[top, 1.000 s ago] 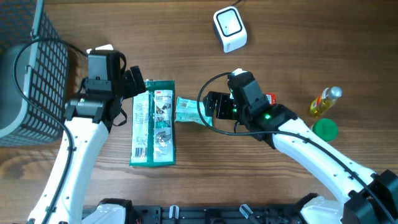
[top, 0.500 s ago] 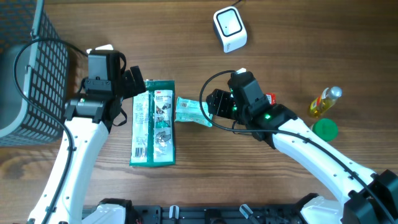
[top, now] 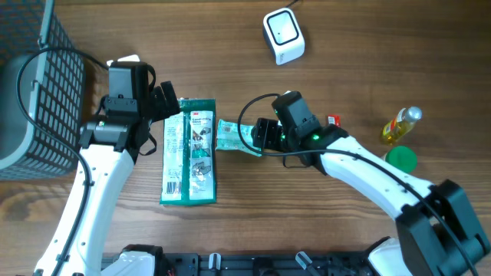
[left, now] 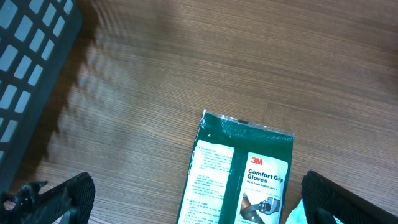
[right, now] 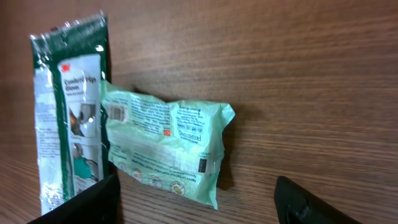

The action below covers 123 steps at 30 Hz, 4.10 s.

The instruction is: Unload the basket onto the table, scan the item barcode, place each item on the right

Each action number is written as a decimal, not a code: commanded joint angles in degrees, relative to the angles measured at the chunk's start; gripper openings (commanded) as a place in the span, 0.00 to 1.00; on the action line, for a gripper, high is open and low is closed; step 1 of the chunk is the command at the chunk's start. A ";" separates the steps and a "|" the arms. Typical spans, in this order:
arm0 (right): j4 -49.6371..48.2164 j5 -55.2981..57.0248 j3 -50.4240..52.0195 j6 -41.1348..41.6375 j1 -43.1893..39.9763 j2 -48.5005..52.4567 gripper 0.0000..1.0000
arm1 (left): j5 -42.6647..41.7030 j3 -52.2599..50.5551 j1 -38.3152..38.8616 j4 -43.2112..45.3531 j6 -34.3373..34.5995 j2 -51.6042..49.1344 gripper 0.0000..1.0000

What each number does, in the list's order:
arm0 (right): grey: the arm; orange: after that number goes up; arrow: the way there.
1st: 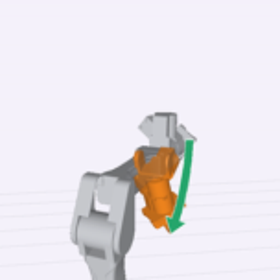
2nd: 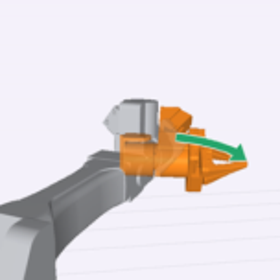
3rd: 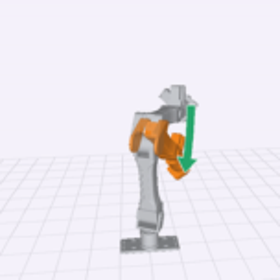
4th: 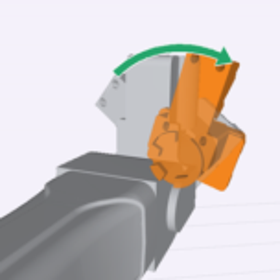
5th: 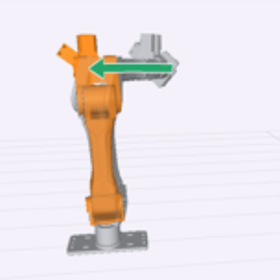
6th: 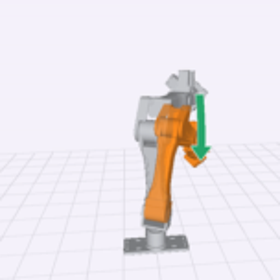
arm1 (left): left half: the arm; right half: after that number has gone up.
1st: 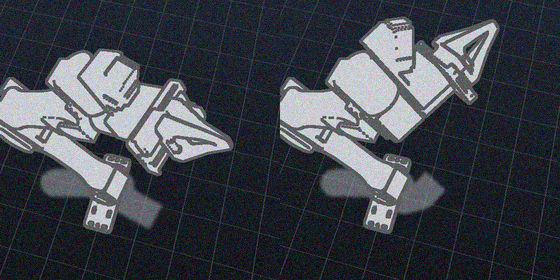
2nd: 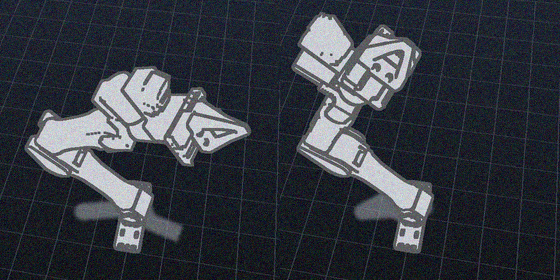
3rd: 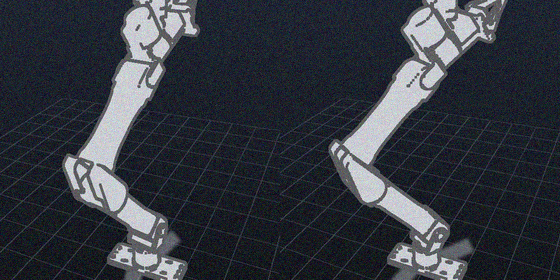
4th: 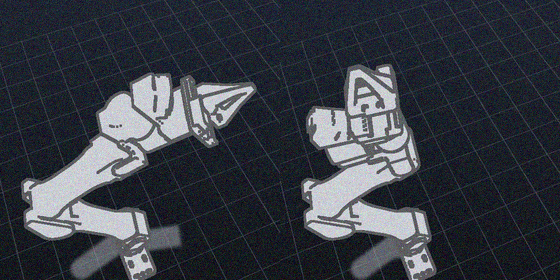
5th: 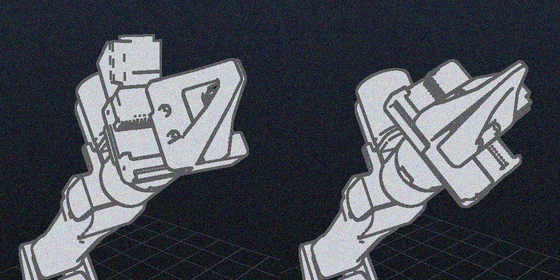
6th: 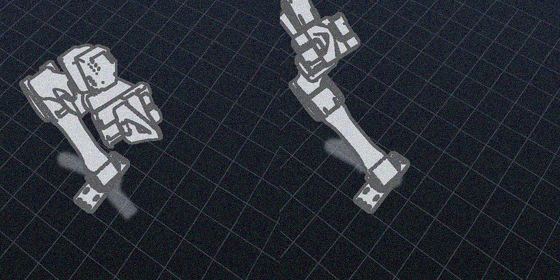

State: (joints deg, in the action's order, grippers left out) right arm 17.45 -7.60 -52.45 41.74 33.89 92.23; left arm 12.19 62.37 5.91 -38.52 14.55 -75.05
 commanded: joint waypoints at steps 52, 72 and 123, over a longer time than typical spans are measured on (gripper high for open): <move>0.83 -8.79 -0.37 -47.76 -3.32 -17.27 0.04 | 0.31 0.66 -0.24 0.17 0.92 0.15 1.00; 12.04 -14.73 -0.37 -59.49 -3.32 -26.80 0.04 | 0.31 0.66 -0.24 0.17 0.92 0.15 1.00; -5.22 47.52 -53.81 -82.44 -11.04 29.49 0.04 | 0.31 0.66 -0.24 0.17 0.94 0.15 1.00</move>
State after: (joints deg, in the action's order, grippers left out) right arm 15.03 31.66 -105.45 -39.27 23.31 118.83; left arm 12.16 62.37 5.91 -38.52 14.57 -75.05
